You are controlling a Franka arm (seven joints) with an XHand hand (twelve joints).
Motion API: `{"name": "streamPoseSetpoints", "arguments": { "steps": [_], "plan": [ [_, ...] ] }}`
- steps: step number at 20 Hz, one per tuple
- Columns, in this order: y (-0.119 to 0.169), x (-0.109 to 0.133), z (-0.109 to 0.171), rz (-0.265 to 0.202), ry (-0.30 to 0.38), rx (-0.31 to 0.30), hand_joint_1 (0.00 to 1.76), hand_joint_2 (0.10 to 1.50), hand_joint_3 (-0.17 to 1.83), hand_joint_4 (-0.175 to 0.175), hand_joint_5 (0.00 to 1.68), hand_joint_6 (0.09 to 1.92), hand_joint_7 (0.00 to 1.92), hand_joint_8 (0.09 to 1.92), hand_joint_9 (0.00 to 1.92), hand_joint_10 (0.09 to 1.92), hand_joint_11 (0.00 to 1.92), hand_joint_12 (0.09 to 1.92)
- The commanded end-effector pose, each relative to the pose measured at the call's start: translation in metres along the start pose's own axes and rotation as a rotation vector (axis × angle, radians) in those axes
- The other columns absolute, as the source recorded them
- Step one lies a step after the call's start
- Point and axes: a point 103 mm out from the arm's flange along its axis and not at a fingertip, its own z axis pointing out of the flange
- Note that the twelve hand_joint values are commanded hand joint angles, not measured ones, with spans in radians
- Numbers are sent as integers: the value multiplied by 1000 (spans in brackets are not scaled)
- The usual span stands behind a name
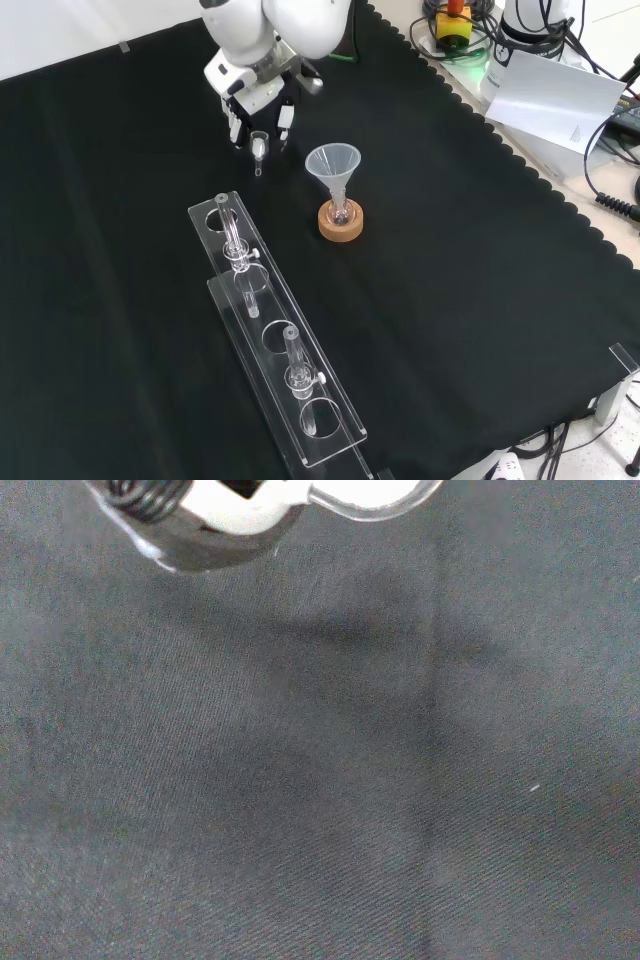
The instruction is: Pick up the weighing funnel.
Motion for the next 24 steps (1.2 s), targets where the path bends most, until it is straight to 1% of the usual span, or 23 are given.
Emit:
{"name": "streamPoseSetpoints", "arguments": {
  "steps": [1, 7, 12, 13, 18, 24],
  "plan": [
    [-27, -13, -31, -3, -26, 5, 1120, 860, 338, 78, 1185, 724, 1260, 434, 1460, 87, 1229, 759],
    [-55, -20, -68, 13, -62, -6, 1122, 847, 364, 74, 1187, 729, 1258, 433, 1462, 87, 1231, 759],
    [-76, -20, -91, 11, -79, -5, 1122, 843, 369, 74, 1188, 728, 1257, 432, 1462, 87, 1231, 759],
    [-79, -19, -95, 5, -76, -4, 1122, 843, 370, 74, 1188, 728, 1257, 432, 1463, 87, 1231, 759],
    [-92, -12, -107, -7, -87, 0, 1122, 839, 376, 74, 1190, 727, 1256, 432, 1463, 87, 1232, 759],
    [-107, 8, -117, -23, -127, 1, 1125, 820, 407, 75, 1199, 717, 1255, 431, 1466, 87, 1232, 758]
  ]
}}
